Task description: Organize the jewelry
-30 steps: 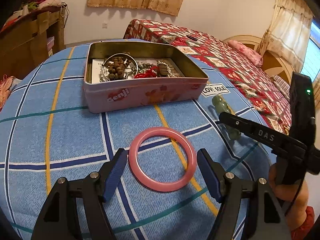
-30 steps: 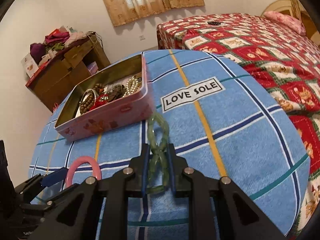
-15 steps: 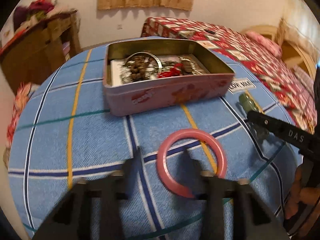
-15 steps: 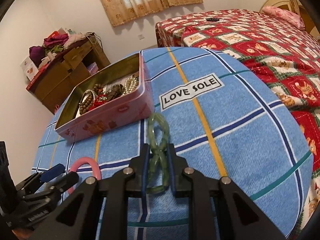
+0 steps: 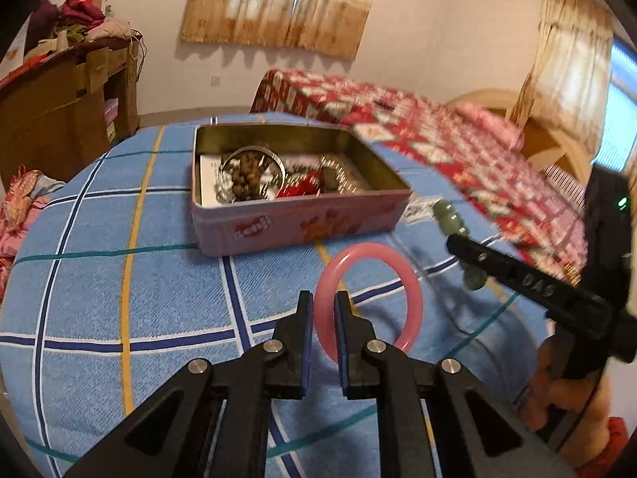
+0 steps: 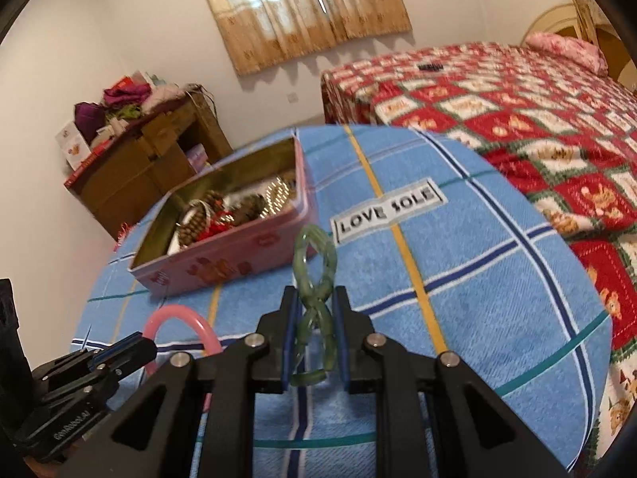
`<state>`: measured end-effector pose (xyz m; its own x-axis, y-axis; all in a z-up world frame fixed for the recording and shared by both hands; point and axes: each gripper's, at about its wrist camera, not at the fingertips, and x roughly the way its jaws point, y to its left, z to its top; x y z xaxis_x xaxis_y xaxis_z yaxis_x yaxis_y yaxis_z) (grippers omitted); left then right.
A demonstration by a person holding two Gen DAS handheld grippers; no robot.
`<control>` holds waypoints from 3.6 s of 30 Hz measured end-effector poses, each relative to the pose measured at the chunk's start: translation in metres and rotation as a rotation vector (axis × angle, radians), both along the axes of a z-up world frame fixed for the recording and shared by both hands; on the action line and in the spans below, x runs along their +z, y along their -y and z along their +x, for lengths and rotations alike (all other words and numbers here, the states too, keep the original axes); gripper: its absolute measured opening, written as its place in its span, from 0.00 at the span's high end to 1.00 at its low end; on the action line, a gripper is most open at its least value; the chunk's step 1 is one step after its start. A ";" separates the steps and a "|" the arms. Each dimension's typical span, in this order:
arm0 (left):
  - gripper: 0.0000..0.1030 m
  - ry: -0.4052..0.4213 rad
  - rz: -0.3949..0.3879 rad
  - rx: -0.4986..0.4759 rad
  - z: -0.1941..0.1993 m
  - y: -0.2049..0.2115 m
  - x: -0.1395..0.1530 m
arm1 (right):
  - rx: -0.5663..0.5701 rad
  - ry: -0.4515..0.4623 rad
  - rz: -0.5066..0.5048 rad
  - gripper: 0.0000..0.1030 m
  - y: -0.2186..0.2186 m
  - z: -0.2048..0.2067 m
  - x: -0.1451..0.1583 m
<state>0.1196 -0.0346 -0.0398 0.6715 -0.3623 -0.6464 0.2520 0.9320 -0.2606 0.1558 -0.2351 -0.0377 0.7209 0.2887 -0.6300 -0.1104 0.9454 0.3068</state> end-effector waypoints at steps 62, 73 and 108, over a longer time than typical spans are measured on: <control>0.91 0.045 -0.008 0.154 0.153 -0.013 -0.004 | 0.029 0.040 -0.177 0.80 -0.079 0.130 0.002; 0.90 0.055 0.079 0.171 0.160 -0.007 -0.005 | 0.039 0.038 -0.185 0.74 -0.081 0.130 0.001; 0.49 0.137 0.194 0.299 0.116 -0.016 0.011 | -0.031 0.196 -0.172 0.14 -0.077 0.098 0.018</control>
